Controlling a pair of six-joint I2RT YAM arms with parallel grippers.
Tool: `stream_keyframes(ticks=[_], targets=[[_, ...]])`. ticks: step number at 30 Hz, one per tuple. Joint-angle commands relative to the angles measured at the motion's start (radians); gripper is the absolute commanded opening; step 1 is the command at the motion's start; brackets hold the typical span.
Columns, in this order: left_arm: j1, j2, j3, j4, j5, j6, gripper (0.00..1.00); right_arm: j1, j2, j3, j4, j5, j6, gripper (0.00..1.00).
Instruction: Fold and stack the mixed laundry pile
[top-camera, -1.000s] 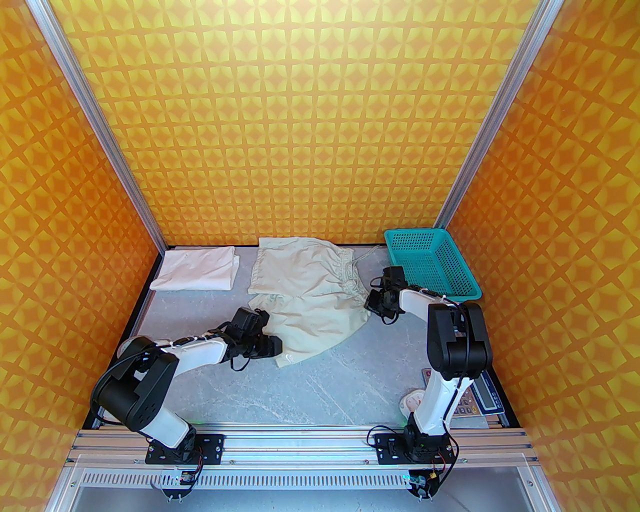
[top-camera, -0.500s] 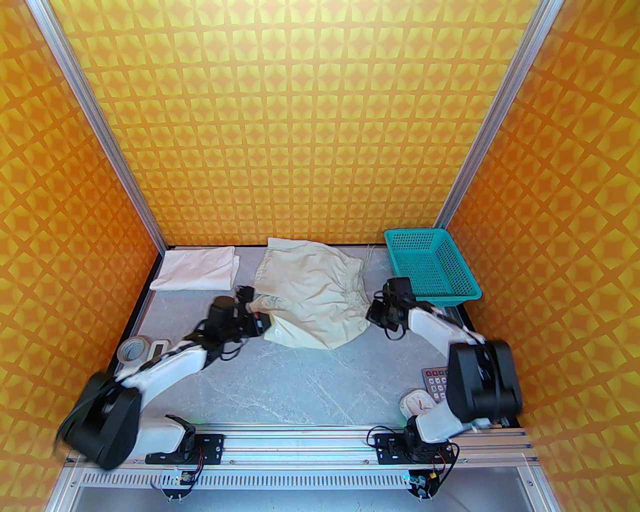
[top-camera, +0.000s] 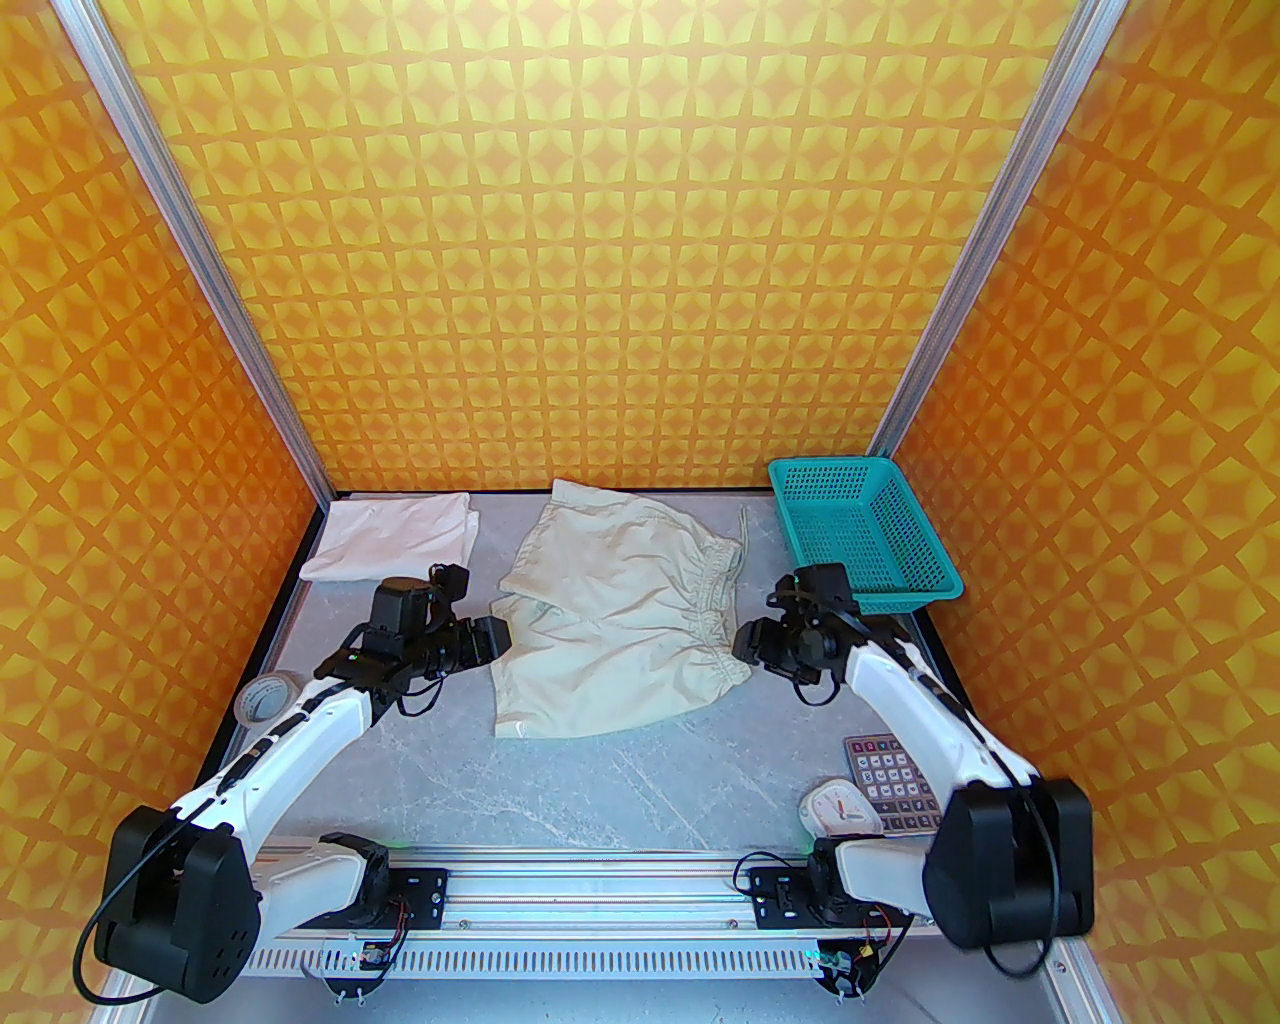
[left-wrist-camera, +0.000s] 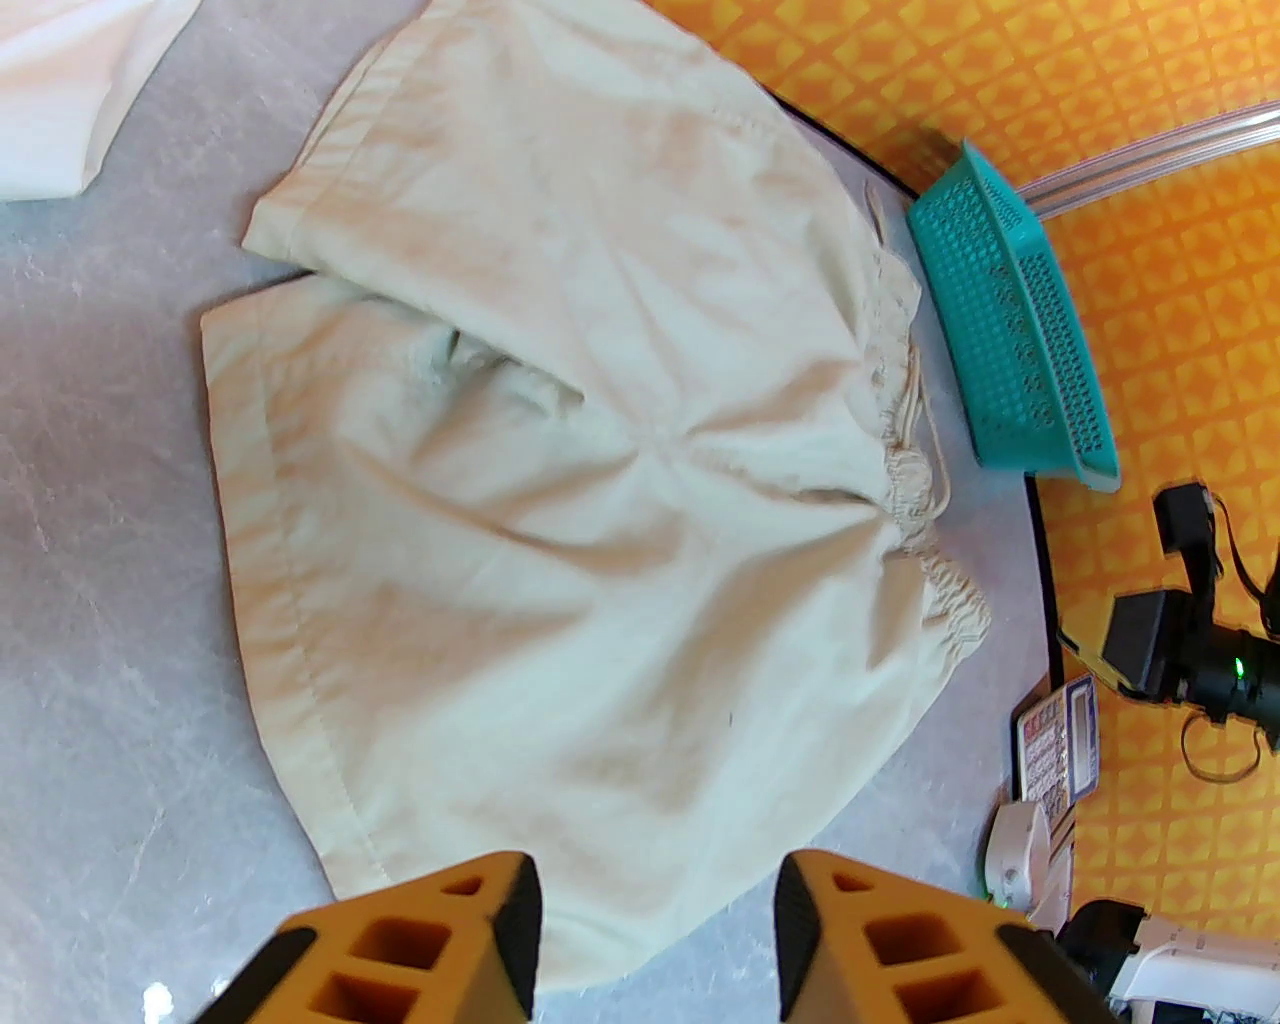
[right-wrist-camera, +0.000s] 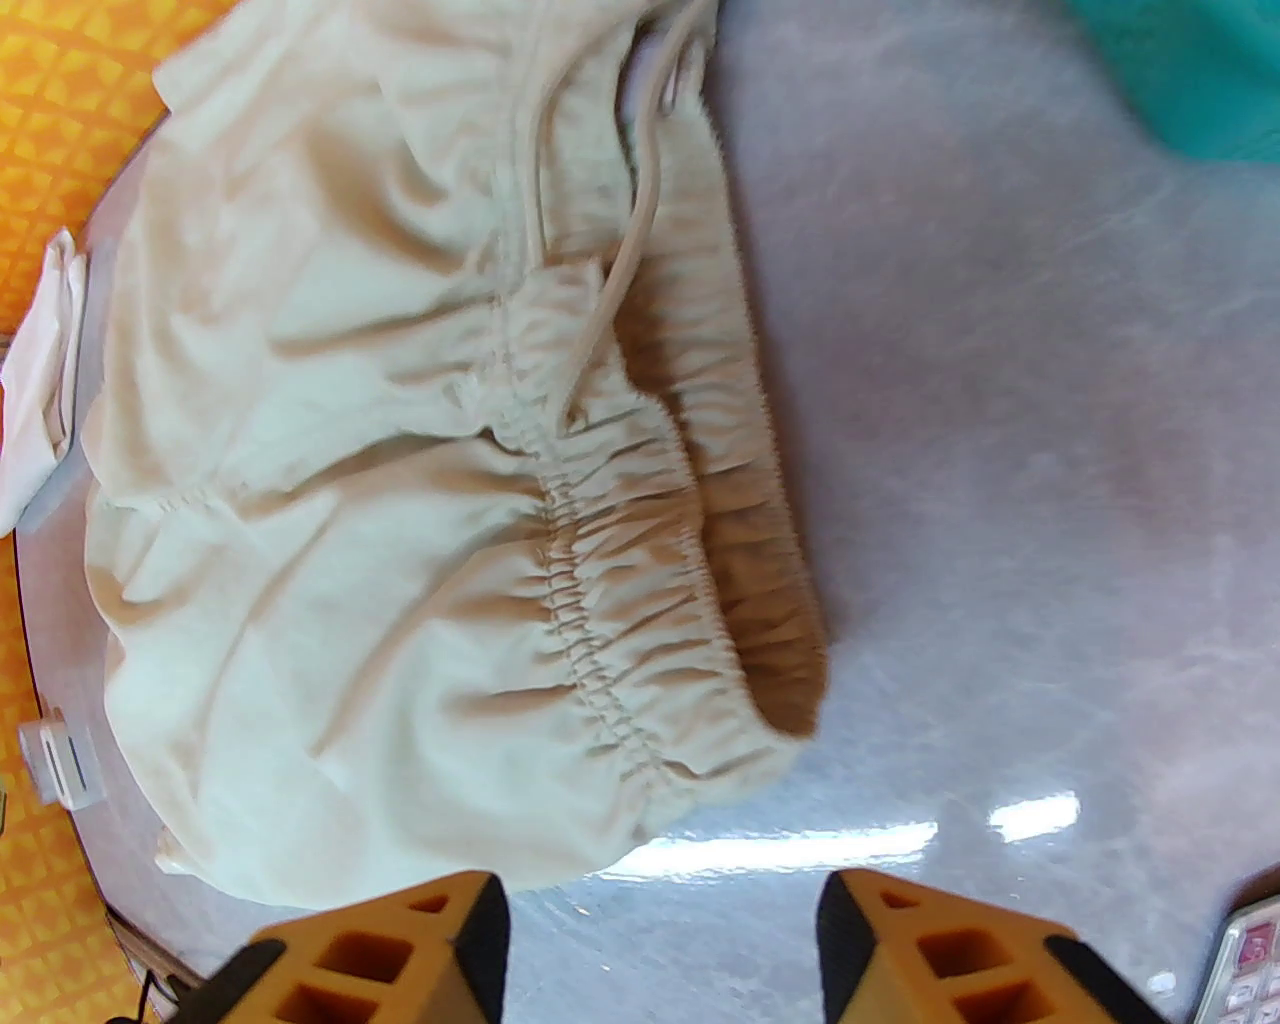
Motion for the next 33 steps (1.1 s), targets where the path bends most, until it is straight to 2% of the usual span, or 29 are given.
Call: stream_keyframes(ticks=[1, 5, 8, 15, 19, 21, 24, 25, 30, 33], targets=[[-0.027, 0.048, 0.038, -0.041, 0.022, 0.054, 0.43, 0.004, 0.112, 0.025, 0.068, -0.036, -0.038, 0.52], [-0.080, 0.158, 0.055, 0.030, 0.049, 0.056, 0.41, 0.005, 0.239, 0.030, 0.165, -0.131, -0.047, 0.53], [-0.086, 0.243, 0.056, 0.084, 0.054, 0.045, 0.39, 0.005, 0.280, 0.019, 0.213, -0.259, -0.048, 0.52], [-0.071, 0.417, 0.067, 0.170, 0.054, 0.043, 0.32, 0.005, 0.173, -0.073, 0.200, -0.426, -0.045, 0.39], [-0.028, 0.465, 0.078, 0.174, 0.053, 0.051, 0.30, 0.005, 0.084, -0.108, 0.231, -0.526, 0.028, 0.38], [-0.017, 0.480, 0.080, 0.173, 0.054, 0.060, 0.30, 0.005, 0.055, -0.110, 0.244, -0.508, 0.059, 0.38], [-0.016, 0.498, 0.089, 0.168, 0.052, 0.071, 0.30, 0.005, 0.053, -0.086, 0.187, -0.292, 0.034, 0.47], [-0.017, 0.504, 0.090, 0.167, 0.053, 0.074, 0.29, 0.005, 0.073, -0.078, 0.185, -0.260, 0.026, 0.48], [-0.013, 0.517, 0.087, 0.158, 0.052, 0.095, 0.29, 0.016, 0.203, -0.067, 0.246, -0.285, -0.002, 0.49], [-0.011, 0.537, 0.088, 0.158, 0.052, 0.105, 0.28, 0.039, 0.228, -0.089, 0.305, -0.371, 0.004, 0.49]])
